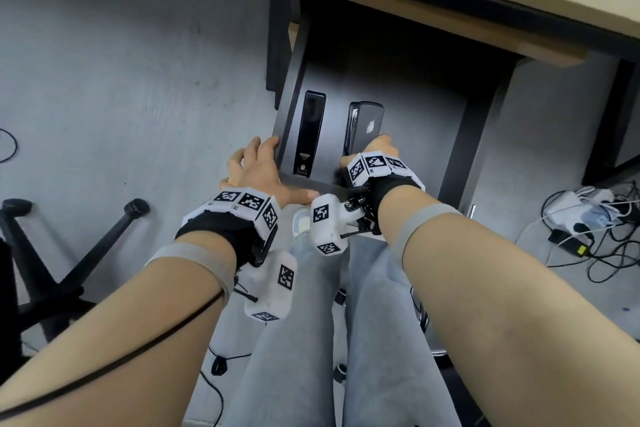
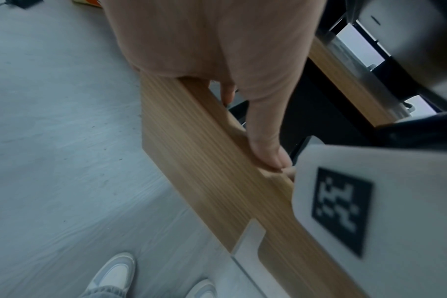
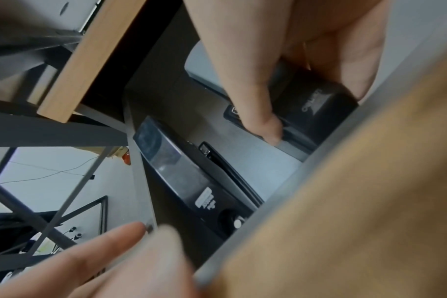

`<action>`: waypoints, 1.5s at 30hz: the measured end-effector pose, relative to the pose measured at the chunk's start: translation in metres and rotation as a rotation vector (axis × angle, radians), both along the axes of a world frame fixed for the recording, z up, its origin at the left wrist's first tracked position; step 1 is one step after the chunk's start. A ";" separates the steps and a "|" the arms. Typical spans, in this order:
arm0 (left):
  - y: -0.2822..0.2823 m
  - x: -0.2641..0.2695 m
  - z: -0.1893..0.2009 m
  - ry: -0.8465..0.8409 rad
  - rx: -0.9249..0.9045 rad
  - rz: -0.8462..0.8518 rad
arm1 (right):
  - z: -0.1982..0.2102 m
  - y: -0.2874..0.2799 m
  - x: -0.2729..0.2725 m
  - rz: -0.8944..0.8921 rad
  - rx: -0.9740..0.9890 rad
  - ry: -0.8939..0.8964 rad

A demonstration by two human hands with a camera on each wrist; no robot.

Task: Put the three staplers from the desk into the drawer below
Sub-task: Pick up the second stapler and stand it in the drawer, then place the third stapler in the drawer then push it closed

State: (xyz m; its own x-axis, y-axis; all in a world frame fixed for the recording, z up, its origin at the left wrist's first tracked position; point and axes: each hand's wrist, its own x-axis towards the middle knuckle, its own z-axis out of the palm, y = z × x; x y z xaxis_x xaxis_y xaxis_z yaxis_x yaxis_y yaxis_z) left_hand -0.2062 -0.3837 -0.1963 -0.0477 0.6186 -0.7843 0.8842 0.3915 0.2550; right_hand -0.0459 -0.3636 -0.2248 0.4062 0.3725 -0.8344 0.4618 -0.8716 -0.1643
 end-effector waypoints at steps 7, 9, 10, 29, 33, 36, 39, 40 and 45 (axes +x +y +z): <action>0.006 0.019 0.022 0.130 -0.077 -0.105 | 0.040 -0.008 0.027 0.010 0.016 0.129; 0.010 0.037 0.039 0.099 -0.019 -0.144 | 0.054 -0.010 0.039 -0.112 0.072 0.182; 0.014 0.048 0.048 0.022 0.014 -0.159 | 0.062 -0.011 0.047 -0.187 0.104 0.216; 0.089 0.404 0.190 -0.739 0.401 -0.274 | 0.209 -0.022 0.351 -0.540 0.786 -0.094; 0.110 0.477 0.167 -0.485 0.412 -0.339 | 0.216 -0.009 0.425 -0.511 0.840 -0.161; 0.127 0.506 0.156 -0.269 0.380 -0.404 | 0.219 0.005 0.478 -0.487 0.851 -0.228; 0.135 0.522 0.153 -0.164 0.281 -0.451 | 0.218 0.025 0.525 -0.475 0.857 -0.282; 0.137 0.526 0.154 -0.113 0.266 -0.476 | 0.216 0.032 0.540 -0.477 0.857 -0.310; 0.150 0.544 0.159 0.008 0.191 -0.495 | 0.209 0.057 0.604 -0.422 0.750 -0.620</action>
